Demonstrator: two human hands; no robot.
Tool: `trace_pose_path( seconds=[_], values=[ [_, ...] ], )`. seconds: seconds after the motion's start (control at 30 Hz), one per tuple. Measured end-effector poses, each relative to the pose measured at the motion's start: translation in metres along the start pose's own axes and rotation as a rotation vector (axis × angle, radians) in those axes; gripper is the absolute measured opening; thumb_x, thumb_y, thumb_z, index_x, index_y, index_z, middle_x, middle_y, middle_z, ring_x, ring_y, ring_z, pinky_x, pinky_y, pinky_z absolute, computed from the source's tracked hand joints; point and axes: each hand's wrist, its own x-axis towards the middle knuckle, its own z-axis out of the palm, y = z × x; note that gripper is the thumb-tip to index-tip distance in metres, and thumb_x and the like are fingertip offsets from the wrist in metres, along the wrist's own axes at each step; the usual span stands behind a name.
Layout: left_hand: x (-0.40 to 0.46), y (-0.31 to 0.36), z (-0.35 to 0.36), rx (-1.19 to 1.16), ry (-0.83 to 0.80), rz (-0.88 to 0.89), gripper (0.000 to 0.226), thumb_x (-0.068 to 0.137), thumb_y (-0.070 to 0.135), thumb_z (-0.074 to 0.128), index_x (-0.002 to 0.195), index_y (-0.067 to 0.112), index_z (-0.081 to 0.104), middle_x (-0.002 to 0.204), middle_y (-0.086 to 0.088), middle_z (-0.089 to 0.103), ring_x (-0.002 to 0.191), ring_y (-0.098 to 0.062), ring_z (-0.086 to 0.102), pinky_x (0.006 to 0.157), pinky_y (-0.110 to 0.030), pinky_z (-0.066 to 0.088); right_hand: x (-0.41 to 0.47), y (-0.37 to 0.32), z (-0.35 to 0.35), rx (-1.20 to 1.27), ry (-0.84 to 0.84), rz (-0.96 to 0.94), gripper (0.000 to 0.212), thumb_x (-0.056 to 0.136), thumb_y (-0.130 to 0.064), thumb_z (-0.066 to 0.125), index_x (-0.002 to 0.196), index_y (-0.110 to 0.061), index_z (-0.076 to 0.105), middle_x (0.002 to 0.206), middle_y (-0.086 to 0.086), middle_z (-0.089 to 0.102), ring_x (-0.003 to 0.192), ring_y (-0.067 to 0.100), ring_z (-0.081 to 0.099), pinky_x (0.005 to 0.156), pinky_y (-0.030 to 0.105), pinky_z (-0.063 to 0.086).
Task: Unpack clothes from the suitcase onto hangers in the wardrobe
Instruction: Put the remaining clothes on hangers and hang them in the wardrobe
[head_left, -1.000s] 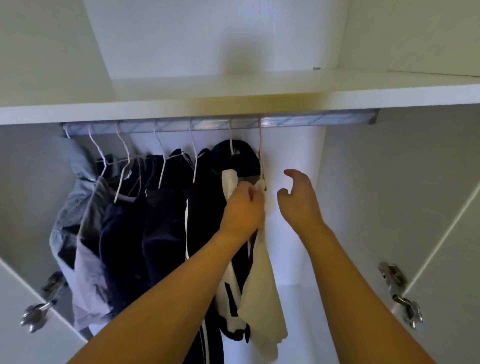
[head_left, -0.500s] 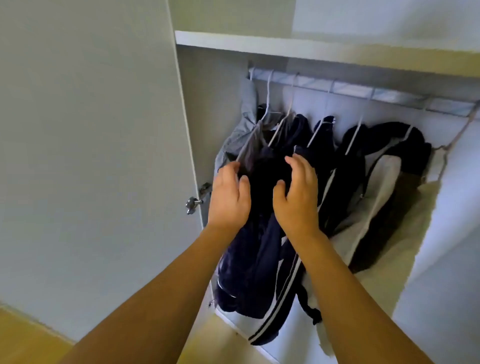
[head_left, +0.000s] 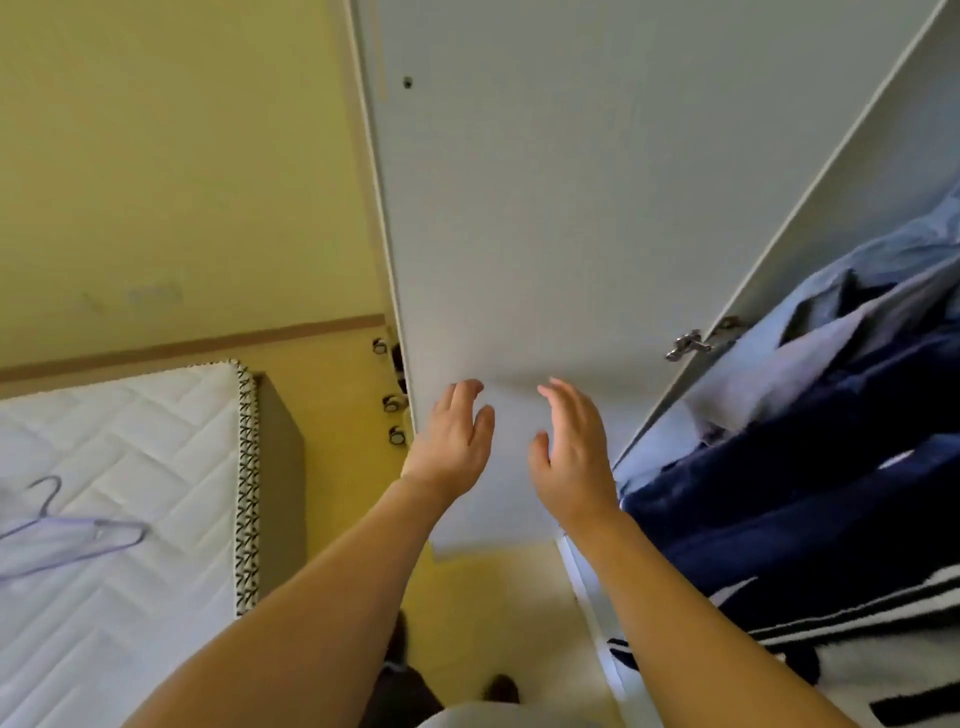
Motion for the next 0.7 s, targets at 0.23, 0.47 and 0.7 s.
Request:
trace_pose_path(
  seconds=[0.23,0.47,0.7],
  values=[
    [-0.059,-0.102,-0.076,0.057,0.042,-0.301,0.037,0.103,0.032,0.036,0.133,0.013,0.044,0.130,-0.006,0.050,0.120,-0.023,0.047,0.093,-0.033,0.038,-0.025,-0.077,0.103,0.081,-0.482,-0.123,0.048,0.092,-0.008,0.054,0.139,-0.007,0.045,0.144,0.008,0.045,0.135,0.023,0.040,0.114,0.037,0.034],
    [-0.062,-0.212,-0.165,0.079,0.109,-0.588,0.040,0.102,0.032,0.037,0.137,0.013,0.042,0.138,-0.010,0.047,0.125,-0.027,0.046,0.093,-0.031,0.035,0.022,-0.161,0.200,0.151,-0.639,-0.140,0.048,0.092,-0.012,0.051,0.140,-0.012,0.043,0.143,0.003,0.043,0.133,0.019,0.038,0.109,0.031,0.034],
    [0.006,-0.294,-0.246,0.131,0.009,-0.612,0.042,0.102,0.039,0.031,0.134,0.014,0.042,0.137,-0.010,0.045,0.125,-0.028,0.046,0.098,-0.039,0.039,0.093,-0.212,0.283,0.142,-0.689,0.041,0.051,0.093,-0.013,0.051,0.142,-0.016,0.038,0.141,0.002,0.042,0.129,0.018,0.040,0.106,0.031,0.037]
  ],
)
